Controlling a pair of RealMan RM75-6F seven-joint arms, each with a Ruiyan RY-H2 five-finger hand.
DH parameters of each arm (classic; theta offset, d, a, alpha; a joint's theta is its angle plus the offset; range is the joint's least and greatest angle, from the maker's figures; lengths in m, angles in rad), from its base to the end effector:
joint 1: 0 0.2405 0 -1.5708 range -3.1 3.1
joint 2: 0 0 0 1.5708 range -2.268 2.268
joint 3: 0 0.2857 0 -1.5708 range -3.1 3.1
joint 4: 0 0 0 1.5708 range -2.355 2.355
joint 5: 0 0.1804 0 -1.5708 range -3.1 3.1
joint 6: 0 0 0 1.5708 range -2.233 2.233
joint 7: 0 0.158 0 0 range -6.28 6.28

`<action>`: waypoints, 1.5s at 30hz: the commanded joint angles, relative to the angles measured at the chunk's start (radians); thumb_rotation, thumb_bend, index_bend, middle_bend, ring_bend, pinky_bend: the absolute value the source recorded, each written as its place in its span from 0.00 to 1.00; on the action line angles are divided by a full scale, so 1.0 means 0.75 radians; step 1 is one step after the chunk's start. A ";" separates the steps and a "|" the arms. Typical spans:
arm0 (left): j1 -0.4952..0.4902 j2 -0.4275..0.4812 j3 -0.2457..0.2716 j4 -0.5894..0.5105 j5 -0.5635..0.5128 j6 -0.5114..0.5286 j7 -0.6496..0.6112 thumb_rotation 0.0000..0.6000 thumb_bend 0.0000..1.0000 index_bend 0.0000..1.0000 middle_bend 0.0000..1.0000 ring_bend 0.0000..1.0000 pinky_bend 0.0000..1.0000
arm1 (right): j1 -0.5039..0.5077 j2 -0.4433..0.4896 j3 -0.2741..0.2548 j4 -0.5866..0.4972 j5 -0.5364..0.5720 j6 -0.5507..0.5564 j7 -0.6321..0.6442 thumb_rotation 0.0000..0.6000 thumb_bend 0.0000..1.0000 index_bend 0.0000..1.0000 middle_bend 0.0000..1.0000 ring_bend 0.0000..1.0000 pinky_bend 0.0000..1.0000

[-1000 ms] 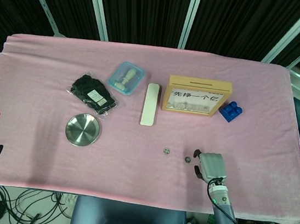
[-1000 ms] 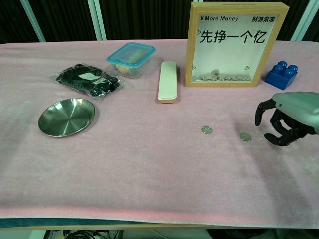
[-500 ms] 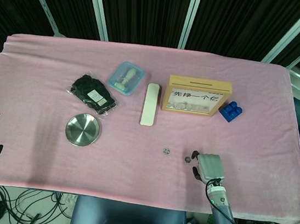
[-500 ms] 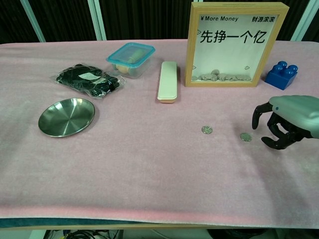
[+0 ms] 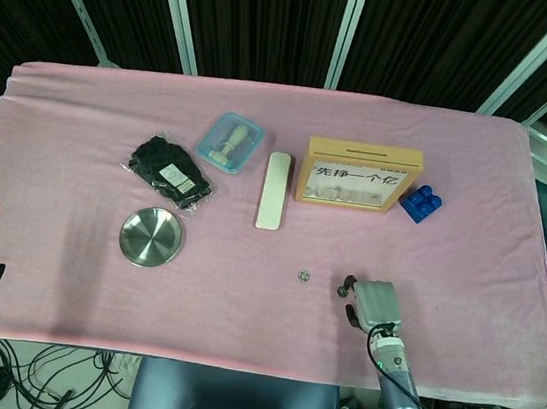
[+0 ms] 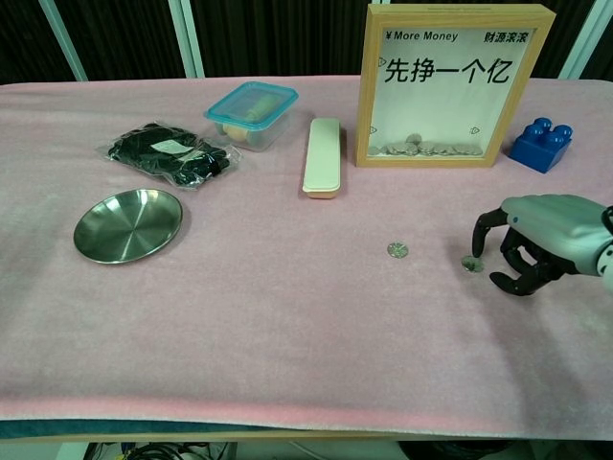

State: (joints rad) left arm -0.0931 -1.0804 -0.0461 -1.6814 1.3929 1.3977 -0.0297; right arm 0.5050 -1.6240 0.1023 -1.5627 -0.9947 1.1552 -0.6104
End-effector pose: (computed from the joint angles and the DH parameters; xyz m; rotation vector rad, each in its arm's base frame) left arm -0.3345 0.1946 0.1989 -1.3262 -1.0586 -0.8529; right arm -0.2392 -0.2984 -0.0086 1.6935 -1.0347 0.6777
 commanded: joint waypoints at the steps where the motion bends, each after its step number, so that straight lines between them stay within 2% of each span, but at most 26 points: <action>1: 0.000 0.000 0.001 0.000 0.001 -0.001 0.000 1.00 0.37 0.05 0.00 0.00 0.00 | 0.001 -0.006 0.001 0.006 -0.006 0.004 0.001 1.00 0.35 0.40 0.81 0.87 0.92; 45: 0.001 0.000 -0.001 0.000 -0.006 -0.001 0.004 1.00 0.37 0.05 0.00 0.00 0.00 | -0.014 -0.055 0.008 0.083 -0.013 0.002 0.027 1.00 0.35 0.40 0.81 0.88 0.92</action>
State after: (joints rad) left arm -0.0920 -1.0804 -0.0471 -1.6817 1.3886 1.3972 -0.0268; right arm 0.4943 -1.6651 0.1086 -1.5004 -1.0045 1.1567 -0.5901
